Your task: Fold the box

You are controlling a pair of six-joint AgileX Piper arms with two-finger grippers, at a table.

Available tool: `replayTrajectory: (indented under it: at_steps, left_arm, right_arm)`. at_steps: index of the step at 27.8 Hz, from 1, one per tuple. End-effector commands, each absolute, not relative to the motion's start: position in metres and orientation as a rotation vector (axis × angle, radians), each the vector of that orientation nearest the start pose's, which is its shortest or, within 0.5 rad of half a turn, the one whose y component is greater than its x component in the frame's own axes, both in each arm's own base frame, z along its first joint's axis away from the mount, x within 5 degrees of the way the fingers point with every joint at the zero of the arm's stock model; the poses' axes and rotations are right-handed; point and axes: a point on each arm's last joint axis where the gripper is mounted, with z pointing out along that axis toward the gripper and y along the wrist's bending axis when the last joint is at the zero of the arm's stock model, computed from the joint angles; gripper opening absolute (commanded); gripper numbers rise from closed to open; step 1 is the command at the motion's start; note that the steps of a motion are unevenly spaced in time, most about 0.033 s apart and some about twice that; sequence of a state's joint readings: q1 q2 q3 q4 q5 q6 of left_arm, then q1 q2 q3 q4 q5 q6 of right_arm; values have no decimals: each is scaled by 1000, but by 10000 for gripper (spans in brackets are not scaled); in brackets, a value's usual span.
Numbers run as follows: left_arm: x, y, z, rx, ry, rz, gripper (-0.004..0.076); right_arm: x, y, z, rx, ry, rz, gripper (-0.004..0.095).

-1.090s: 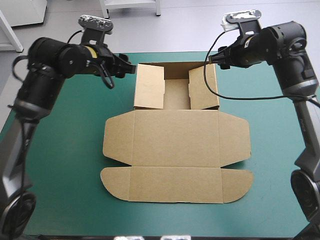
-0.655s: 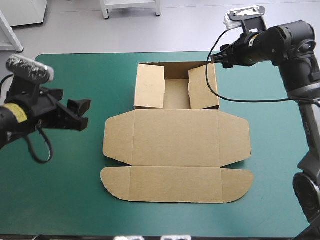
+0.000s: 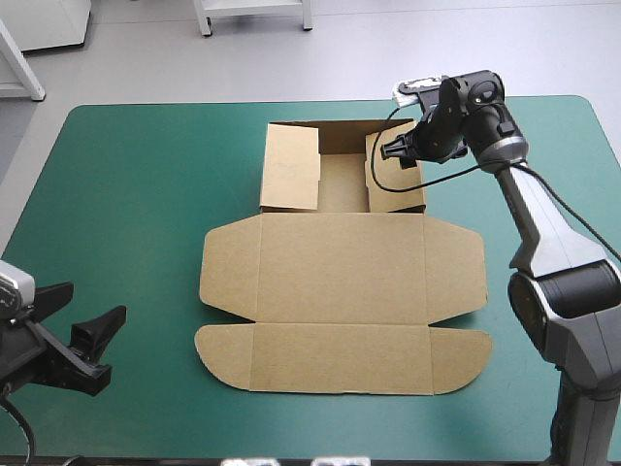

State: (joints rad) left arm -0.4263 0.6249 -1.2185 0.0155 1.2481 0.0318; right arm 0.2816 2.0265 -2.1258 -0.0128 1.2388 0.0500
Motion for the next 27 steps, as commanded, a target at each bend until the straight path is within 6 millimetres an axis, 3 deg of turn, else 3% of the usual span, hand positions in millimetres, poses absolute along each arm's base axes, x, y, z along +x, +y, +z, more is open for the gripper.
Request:
replayTrajectory:
  at_steps: [1, 4, 13, 16, 22, 27]
  left_arm:
    - [42, -19, 443, 480, 2053, -235, 496]
    - [36, -15, 435, 478, 2083, -227, 496]
    - [33, -14, 432, 481, 2102, -218, 495]
    - [33, -14, 432, 482, 2108, -216, 495]
    - [33, -13, 431, 484, 2117, -215, 494]
    - [33, -14, 432, 483, 2110, -218, 494]
  right_arm:
    - [431, 122, 363, -281, 2527, 112, 597]
    - [444, 129, 342, -269, 2548, 165, 613]
    - [461, 136, 308, -246, 2587, 198, 588]
    - [463, 135, 306, -212, 2591, 175, 458]
    - [464, 125, 306, -289, 2585, 1, -4]
    - [462, 99, 306, -343, 2615, -392, -17]
